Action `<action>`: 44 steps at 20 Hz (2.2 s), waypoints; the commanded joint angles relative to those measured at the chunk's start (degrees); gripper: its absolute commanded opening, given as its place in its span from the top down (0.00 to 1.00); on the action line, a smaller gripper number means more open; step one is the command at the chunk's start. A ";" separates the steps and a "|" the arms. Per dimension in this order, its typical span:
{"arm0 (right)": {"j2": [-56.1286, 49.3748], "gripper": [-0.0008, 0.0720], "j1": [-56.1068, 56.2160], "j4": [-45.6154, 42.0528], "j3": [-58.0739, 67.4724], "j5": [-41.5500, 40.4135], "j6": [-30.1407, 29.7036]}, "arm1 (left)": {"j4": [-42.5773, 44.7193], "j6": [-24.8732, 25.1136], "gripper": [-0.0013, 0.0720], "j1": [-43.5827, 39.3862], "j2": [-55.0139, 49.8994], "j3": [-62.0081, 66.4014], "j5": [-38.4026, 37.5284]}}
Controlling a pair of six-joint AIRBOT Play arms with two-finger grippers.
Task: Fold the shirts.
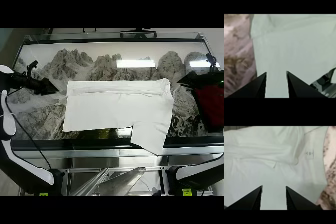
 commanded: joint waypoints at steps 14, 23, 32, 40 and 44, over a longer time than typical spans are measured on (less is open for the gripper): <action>33.92 0.48 -9.33 -4.44 -45.68 -5.25 2.51 | 3.50 4.68 0.61 -1.36 16.48 -49.09 17.94; 36.59 0.47 -14.23 -13.81 -58.69 -6.23 10.49 | 3.41 4.61 0.96 -6.80 16.50 -42.36 14.08; 29.79 0.47 -14.16 -0.79 -70.97 -17.86 -2.19 | 3.32 4.55 0.96 -7.13 16.48 -41.11 13.38; 23.87 0.89 -8.39 7.65 -70.51 -13.90 -9.20 | 3.34 4.55 0.96 -7.13 16.48 -41.11 12.92; 27.65 0.95 -8.59 11.21 -65.22 -8.33 -8.35 | 1.73 4.85 0.95 -6.19 16.50 -40.72 11.34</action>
